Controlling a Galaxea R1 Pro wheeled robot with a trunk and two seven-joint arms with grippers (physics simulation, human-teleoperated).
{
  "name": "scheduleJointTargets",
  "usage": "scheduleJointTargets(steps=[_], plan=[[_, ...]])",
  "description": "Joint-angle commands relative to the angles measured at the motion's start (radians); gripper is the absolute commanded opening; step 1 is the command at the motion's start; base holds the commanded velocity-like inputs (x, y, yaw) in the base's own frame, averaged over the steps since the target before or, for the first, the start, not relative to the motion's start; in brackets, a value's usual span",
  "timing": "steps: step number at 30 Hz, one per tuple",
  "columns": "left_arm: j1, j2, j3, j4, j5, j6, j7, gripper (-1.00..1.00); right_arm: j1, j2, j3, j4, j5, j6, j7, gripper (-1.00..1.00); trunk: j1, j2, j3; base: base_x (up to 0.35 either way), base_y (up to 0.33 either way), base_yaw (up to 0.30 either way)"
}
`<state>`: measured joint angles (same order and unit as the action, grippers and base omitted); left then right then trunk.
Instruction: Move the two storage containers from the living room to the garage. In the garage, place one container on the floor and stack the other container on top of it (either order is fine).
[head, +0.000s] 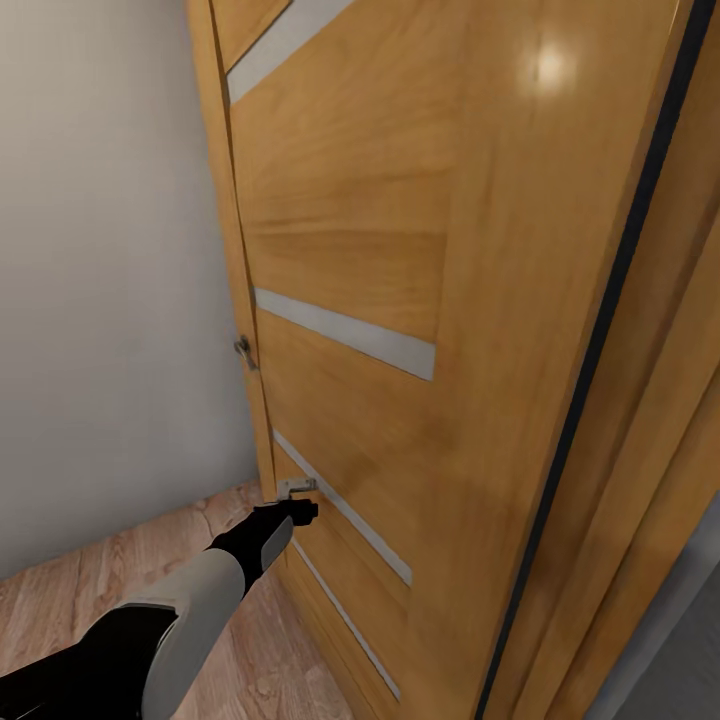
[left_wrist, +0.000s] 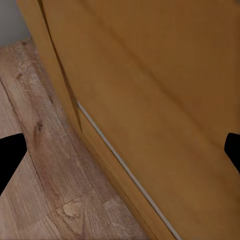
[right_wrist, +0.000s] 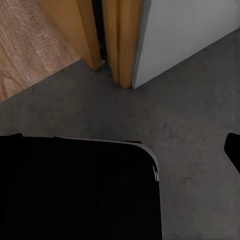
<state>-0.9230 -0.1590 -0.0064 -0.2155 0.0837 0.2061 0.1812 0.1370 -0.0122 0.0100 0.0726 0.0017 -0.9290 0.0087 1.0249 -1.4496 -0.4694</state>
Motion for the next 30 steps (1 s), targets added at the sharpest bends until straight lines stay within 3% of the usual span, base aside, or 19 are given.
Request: scheduleJointTargets(steps=[1,30], plan=[[0.000,-0.001,0.000,-0.004,0.011,0.004,0.001,1.00,0.000,0.000,0.001,0.001,0.000,-0.004,0.001,1.00,0.000,0.000,-0.001,0.000,0.000,0.000],[0.000,-0.002,-0.001,-0.004,0.011,0.004,0.001,1.00,0.000,-0.002,-0.001,0.002,0.000,-0.007,0.002,1.00,0.000,0.000,-0.001,0.000,0.000,-0.026]])
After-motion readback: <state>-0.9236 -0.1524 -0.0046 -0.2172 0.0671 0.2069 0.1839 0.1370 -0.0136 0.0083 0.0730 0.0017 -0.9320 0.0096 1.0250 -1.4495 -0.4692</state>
